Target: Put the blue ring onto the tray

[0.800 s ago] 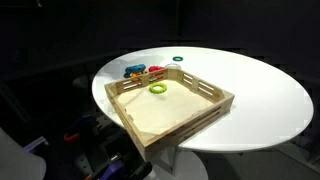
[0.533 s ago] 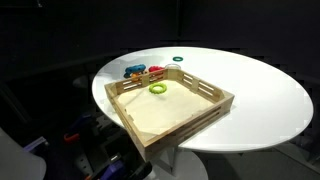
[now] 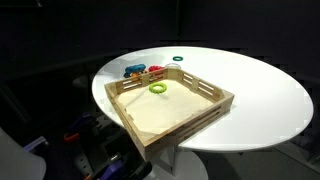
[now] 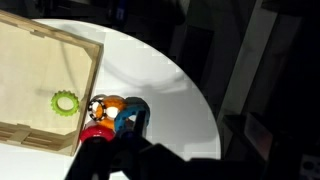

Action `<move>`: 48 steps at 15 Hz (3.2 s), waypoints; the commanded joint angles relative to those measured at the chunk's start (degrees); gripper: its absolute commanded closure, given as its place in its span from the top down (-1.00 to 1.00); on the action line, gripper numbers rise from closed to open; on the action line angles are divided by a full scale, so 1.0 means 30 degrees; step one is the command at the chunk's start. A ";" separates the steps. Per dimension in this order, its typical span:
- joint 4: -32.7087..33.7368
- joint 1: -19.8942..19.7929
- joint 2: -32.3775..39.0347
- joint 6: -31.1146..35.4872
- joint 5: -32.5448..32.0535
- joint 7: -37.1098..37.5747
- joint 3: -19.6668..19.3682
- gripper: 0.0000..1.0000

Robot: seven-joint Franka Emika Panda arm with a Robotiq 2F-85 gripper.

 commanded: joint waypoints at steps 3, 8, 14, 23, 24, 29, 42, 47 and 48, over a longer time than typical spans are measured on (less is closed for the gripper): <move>0.1865 -0.1103 0.1682 -0.0267 -0.1763 0.0404 0.0431 1.00; 0.2124 -0.1754 0.3109 0.0478 -0.3079 0.0520 0.0282 1.00; 0.1287 -0.2387 0.5188 0.3221 -0.4617 0.0989 0.0130 1.00; -0.0371 -0.2634 0.8297 0.7666 -0.5901 0.3338 -0.0194 1.00; -0.0364 -0.2569 0.8370 0.7733 -0.5554 0.3334 -0.0371 1.00; -0.0376 -0.2372 0.8543 0.7609 -0.5594 0.3014 -0.0523 1.00; -0.1337 -0.2450 1.2076 1.2953 -0.6552 0.4859 -0.0764 1.00; -0.1329 -0.2161 1.3816 1.3631 -0.7533 0.5828 -0.1107 1.00; -0.1292 -0.2068 1.4124 1.3682 -0.7639 0.5936 -0.1215 1.00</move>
